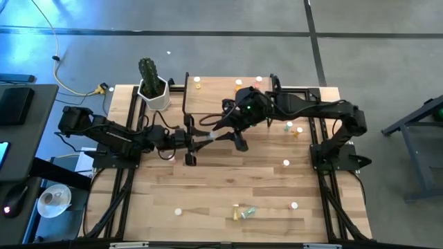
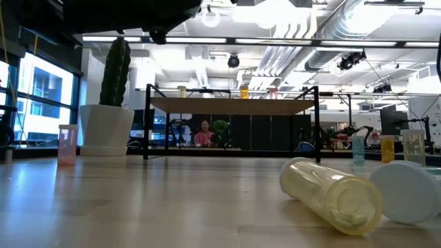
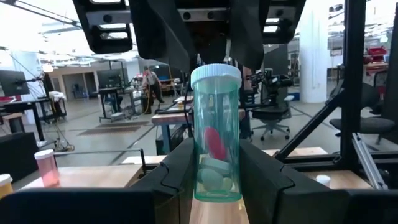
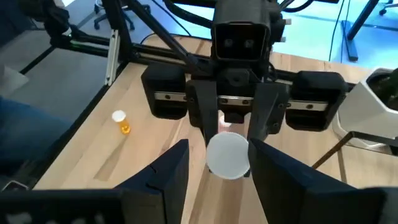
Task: Pick and place medicine bottles onto shelf by color
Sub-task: Put the middle blue pill bottle on the shelf
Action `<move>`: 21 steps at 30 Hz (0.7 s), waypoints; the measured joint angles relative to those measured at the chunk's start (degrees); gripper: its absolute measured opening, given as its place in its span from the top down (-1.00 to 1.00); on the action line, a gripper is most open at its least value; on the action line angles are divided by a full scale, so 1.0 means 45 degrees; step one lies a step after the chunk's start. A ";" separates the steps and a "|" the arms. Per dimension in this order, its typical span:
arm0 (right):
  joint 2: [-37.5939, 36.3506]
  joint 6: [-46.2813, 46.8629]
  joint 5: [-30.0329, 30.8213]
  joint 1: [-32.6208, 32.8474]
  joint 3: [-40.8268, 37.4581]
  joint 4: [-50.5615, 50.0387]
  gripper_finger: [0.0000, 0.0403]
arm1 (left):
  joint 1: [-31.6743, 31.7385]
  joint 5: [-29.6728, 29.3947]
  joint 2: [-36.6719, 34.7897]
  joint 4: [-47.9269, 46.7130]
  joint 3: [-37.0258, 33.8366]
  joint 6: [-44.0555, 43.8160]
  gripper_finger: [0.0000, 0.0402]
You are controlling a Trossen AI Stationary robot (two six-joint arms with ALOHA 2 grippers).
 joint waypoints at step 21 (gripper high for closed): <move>0.0203 -0.0437 0.0753 0.0005 0.0000 0.0316 0.21 | 0.0000 -0.0140 0.0000 0.0407 0.0010 -0.0461 0.54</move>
